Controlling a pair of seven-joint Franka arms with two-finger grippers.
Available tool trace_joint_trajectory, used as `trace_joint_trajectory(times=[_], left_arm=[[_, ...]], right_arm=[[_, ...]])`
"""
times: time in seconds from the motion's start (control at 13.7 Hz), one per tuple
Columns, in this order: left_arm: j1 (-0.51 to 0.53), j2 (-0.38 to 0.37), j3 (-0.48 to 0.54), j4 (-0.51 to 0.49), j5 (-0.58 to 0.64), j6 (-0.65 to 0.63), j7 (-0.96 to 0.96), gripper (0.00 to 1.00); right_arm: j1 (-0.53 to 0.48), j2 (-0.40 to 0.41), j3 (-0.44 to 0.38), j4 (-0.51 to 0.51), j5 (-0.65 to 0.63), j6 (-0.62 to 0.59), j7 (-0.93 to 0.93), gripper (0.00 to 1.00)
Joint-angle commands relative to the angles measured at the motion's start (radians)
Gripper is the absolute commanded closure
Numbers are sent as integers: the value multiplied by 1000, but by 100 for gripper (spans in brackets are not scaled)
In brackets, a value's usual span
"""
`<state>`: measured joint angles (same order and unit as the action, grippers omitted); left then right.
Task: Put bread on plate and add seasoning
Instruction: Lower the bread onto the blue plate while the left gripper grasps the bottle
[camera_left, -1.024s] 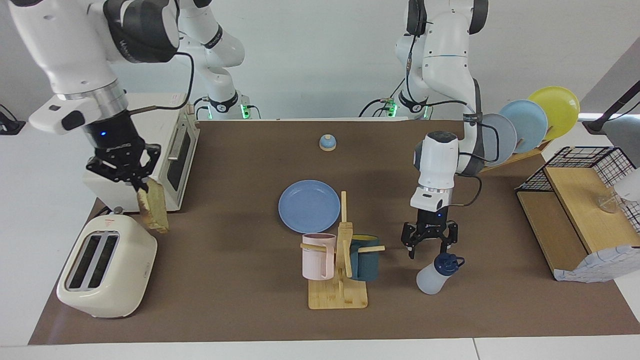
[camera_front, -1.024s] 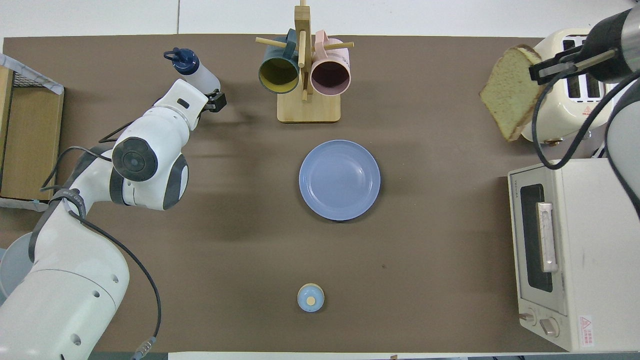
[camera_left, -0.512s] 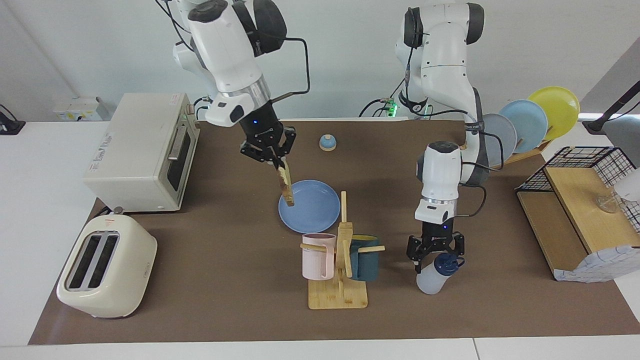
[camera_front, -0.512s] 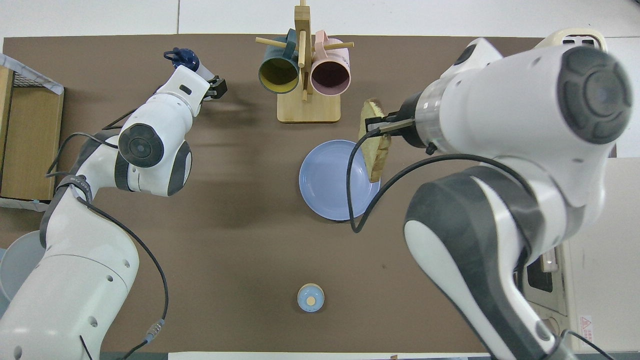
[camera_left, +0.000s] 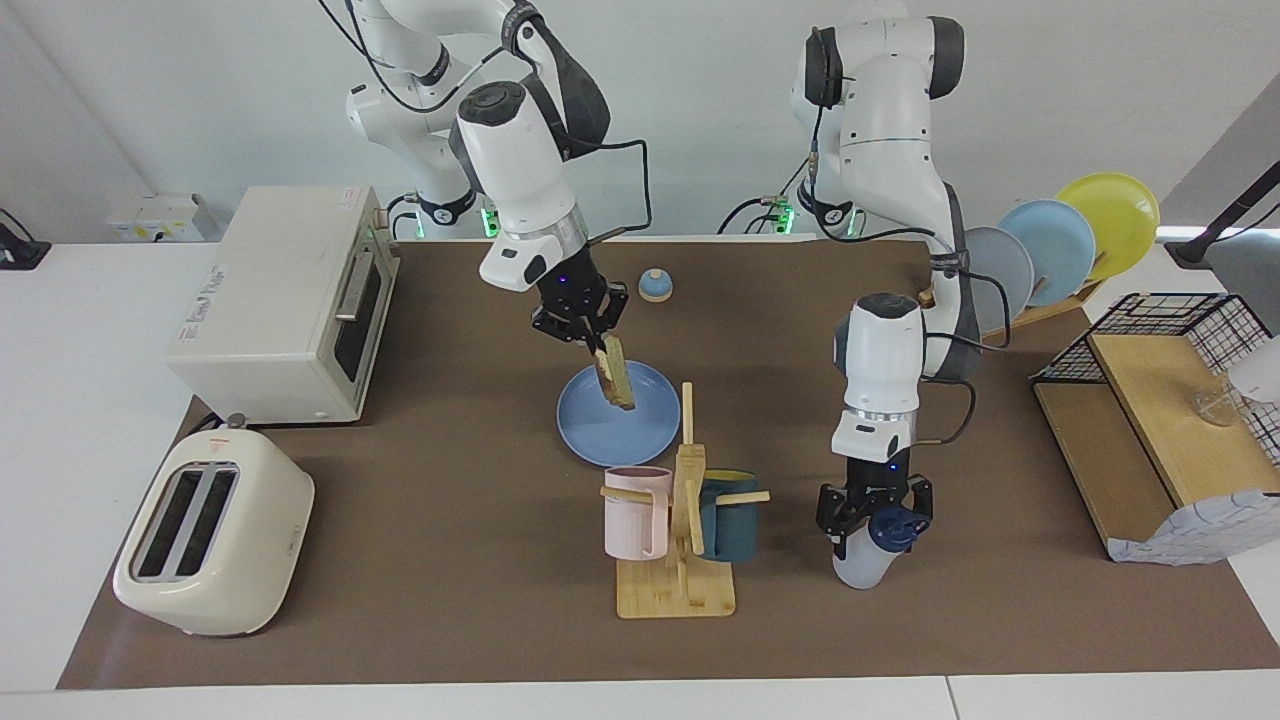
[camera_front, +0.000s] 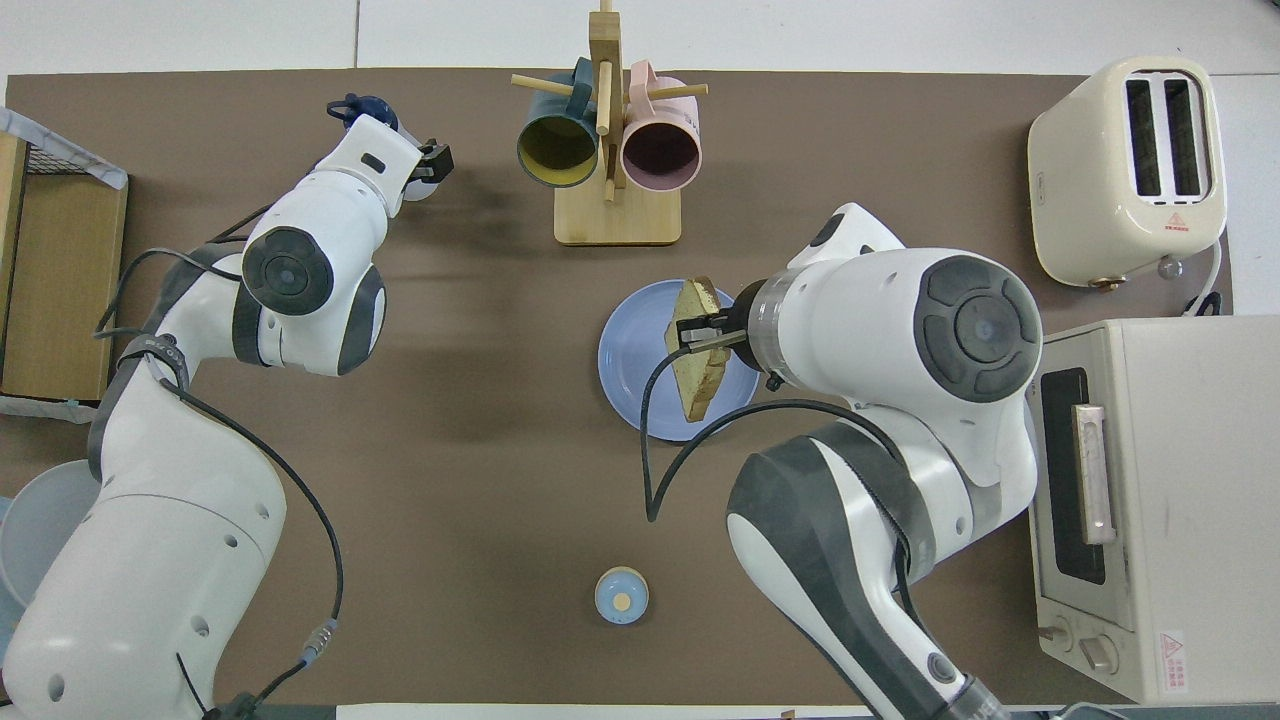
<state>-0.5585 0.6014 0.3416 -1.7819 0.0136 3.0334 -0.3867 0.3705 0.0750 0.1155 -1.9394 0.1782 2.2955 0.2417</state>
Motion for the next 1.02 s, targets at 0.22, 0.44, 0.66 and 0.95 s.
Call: trace_joint_trajectory(times=[0.22,0.44,0.66,0.95], left_arm=[[-8,18,13,22,9,-22,-12,0],[-8,18,13,22,9,-22,-12,0],[-8,18,13,18,11,-22,-11,93],[-4,17,11,16,5,-10,-14,100]], right_arm=[[33,-14,-2,-84,26,106,18,100],[44,-18,-2,-102,26,117,22,100],[42,-15,-4,-118,27,174,19,100],[50,22,-2,-110,27,246,73,100]])
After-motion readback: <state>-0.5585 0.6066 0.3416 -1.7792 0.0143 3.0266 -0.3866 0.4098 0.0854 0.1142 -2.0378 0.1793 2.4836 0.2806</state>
